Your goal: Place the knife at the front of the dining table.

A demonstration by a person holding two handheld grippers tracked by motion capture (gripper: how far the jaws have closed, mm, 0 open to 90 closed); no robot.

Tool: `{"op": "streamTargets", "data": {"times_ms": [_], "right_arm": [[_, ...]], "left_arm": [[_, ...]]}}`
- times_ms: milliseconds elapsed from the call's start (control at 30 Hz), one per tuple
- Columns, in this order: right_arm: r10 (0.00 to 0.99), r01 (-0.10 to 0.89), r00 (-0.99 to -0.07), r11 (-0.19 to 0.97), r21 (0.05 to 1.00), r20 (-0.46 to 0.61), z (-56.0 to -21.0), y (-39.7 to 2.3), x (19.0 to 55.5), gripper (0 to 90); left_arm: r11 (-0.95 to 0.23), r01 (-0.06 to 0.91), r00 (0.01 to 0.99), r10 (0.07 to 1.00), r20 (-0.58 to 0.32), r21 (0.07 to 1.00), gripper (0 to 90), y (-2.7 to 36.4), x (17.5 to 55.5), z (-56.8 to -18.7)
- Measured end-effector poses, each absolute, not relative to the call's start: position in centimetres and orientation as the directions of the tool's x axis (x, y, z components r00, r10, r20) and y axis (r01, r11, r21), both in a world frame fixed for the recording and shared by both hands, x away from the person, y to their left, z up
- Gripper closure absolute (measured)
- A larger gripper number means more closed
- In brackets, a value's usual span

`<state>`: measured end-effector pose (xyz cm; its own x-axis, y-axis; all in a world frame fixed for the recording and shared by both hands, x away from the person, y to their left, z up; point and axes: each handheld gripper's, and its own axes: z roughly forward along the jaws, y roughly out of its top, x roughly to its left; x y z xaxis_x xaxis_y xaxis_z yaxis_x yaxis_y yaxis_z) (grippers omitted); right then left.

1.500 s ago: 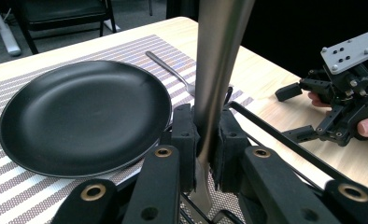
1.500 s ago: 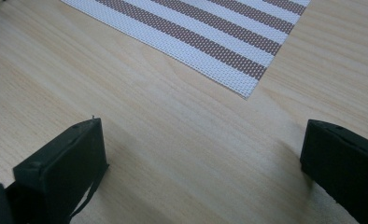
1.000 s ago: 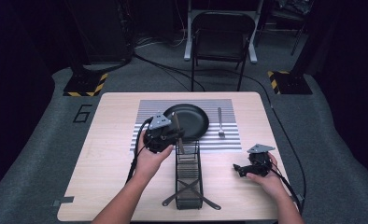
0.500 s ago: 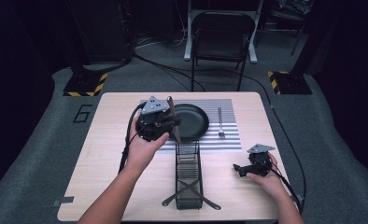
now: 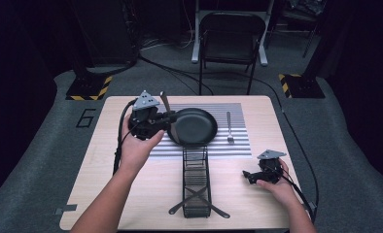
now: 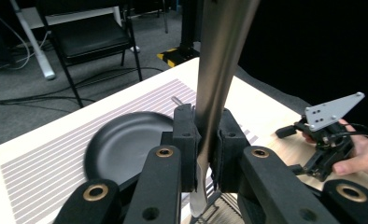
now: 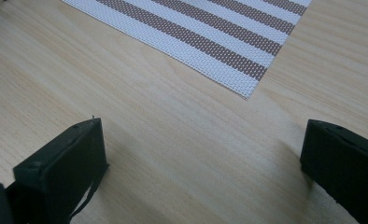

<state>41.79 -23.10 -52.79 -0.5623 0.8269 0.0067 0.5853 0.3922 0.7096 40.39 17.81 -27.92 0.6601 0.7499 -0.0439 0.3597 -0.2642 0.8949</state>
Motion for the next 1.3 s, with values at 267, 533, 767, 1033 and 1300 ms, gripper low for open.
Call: {"op": "streamTargets", "data": {"times_ms": [267, 533, 767, 1033, 1300], "right_arm": [[0.827, 0.585, -0.562, 0.392, 0.71, 0.007, -52.8, -23.1, 41.8, 0.0], [0.825, 0.583, -0.565, 0.395, 0.71, 0.005, -52.8, -23.1, 41.8, 0.0], [0.825, 0.583, -0.565, 0.395, 0.71, 0.006, -52.8, -23.1, 41.8, 0.0], [0.825, 0.583, -0.565, 0.396, 0.71, 0.005, -52.8, -23.1, 41.8, 0.0], [0.825, 0.582, -0.565, 0.395, 0.71, 0.005, -52.8, -23.1, 41.8, 0.0]], "left_arm": [[-0.251, 0.372, 0.635, 0.771, -0.047, 0.894, 81.9, 19.0, 41.3, -28.4], [-0.249, 0.378, 0.608, 0.793, -0.037, 0.892, 81.9, 19.8, 42.6, -29.4], [-0.238, 0.399, 0.584, 0.811, -0.045, 0.885, 81.9, 20.6, 43.5, -30.6], [-0.219, 0.414, 0.542, 0.839, -0.046, 0.884, 82.0, 22.2, 44.7, -33.1], [-0.201, 0.45, 0.507, 0.859, -0.064, 0.87, 82.0, 23.8, 45.8, -36.0]]}}
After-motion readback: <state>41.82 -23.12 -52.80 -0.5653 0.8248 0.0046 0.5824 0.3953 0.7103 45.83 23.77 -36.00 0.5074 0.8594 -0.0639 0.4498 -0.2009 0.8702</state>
